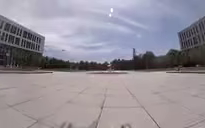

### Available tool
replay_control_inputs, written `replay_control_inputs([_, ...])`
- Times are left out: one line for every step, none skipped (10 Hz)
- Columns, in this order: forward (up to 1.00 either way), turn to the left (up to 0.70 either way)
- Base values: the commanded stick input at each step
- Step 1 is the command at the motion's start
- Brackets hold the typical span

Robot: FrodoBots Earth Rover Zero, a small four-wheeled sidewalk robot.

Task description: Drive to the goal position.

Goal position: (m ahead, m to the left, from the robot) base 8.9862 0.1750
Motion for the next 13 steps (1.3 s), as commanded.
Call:
replay_control_inputs([0.70,0.00])
replay_control_inputs([0.70,0.00])
replay_control_inputs([0.70,0.00])
replay_control_inputs([0.70,0.00])
replay_control_inputs([0.70,0.00])
replay_control_inputs([0.70,0.00])
replay_control_inputs([0.70,0.00])
replay_control_inputs([0.70,0.00])
replay_control_inputs([0.70,0.00])
replay_control_inputs([0.70,0.00])
replay_control_inputs([0.70,0.00])
replay_control_inputs([0.70,0.00])
replay_control_inputs([0.70,-0.01])
